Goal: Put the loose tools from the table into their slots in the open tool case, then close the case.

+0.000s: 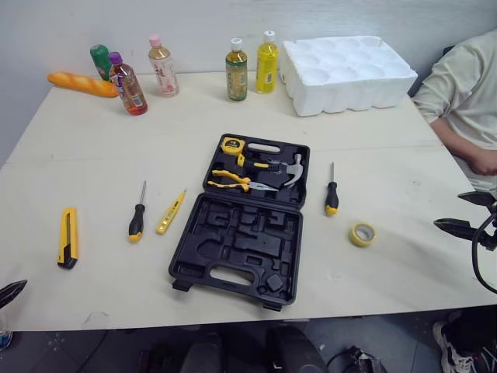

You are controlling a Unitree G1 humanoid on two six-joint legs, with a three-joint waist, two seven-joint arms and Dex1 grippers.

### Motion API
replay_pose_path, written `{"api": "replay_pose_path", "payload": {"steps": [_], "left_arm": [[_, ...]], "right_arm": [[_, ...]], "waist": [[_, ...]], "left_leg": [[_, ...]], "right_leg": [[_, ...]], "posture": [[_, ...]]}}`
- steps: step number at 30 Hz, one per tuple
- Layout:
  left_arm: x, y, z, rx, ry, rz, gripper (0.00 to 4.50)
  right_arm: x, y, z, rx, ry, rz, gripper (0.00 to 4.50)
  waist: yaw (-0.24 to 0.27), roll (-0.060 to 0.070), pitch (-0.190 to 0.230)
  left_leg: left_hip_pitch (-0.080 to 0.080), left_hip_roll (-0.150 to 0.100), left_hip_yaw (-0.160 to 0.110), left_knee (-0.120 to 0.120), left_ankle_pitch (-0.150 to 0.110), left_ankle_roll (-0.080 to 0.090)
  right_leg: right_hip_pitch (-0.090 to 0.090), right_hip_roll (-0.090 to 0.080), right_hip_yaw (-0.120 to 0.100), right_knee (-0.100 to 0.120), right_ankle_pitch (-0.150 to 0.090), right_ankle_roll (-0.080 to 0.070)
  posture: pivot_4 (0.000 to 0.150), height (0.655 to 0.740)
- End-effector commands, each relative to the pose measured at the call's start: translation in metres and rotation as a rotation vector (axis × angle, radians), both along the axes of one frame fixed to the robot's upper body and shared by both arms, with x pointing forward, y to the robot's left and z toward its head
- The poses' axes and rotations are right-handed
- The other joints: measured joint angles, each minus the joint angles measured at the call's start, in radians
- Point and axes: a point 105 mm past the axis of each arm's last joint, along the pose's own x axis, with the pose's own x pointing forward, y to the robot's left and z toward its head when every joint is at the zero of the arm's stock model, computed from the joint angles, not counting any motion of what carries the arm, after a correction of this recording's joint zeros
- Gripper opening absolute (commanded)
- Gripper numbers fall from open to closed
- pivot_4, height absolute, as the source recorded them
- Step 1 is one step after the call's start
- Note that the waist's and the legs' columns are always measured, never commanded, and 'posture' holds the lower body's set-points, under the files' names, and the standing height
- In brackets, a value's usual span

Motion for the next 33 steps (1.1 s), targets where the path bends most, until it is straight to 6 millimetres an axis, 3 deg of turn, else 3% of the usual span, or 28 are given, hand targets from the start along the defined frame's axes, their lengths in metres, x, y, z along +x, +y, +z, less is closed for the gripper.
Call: {"api": "replay_pose_path", "payload": {"steps": [1, 14, 22, 25, 30, 33], "left_arm": [[0.003, 0.005, 0.013, 0.027, -0.024, 0.010, 4.45], [0.007, 0.002, 0.011, 0.025, -0.009, -0.015, 4.45], [0.023, -0.011, 0.018, 0.024, -0.042, -0.083, 4.45], [0.050, -0.042, 0.034, -0.007, -0.118, -0.201, 4.45], [0.102, -0.120, 0.061, -0.069, -0.232, -0.418, 4.45], [0.127, -0.165, 0.064, -0.050, -0.240, -0.523, 4.45]], "right_arm": [[0.001, 0.002, 0.006, 0.003, -0.028, 0.001, 4.50], [0.003, -0.002, 0.007, -0.006, -0.048, -0.017, 4.50], [0.007, 0.000, 0.009, -0.010, -0.077, -0.016, 4.50], [0.009, 0.024, 0.014, -0.020, -0.083, 0.071, 4.50], [0.014, 0.070, 0.019, 0.006, -0.102, 0.177, 4.50], [0.018, 0.095, 0.017, 0.004, -0.114, 0.227, 4.50]], "waist": [[0.000, 0.000, 0.000], [0.000, 0.000, 0.000], [-0.001, 0.000, 0.000], [0.000, 0.000, 0.000], [0.010, 0.000, 0.000], [0.022, -0.001, 0.000]], "left_leg": [[0.000, 0.000, 0.000, 0.000, 0.000, 0.000], [0.000, 0.000, 0.000, 0.000, 0.000, 0.000], [0.000, 0.000, 0.000, 0.000, 0.000, 0.000], [0.000, 0.000, 0.000, 0.000, 0.000, 0.000], [0.000, 0.001, 0.000, 0.002, 0.002, -0.001], [-0.001, 0.000, 0.000, 0.003, 0.002, -0.001]], "right_leg": [[0.000, 0.000, 0.000, 0.000, 0.000, 0.000], [0.000, 0.000, 0.000, 0.000, 0.000, 0.000], [0.000, 0.000, 0.000, 0.000, 0.000, 0.000], [0.000, 0.000, 0.000, 0.001, 0.000, 0.000], [0.001, 0.000, -0.001, 0.003, 0.000, 0.001], [0.000, 0.000, -0.002, 0.003, 0.000, 0.001]], "posture": [[0.150, 0.7400], [0.150, 0.7400], [0.150, 0.7400], [0.150, 0.7400], [0.150, 0.7400], [0.150, 0.7400]]}}
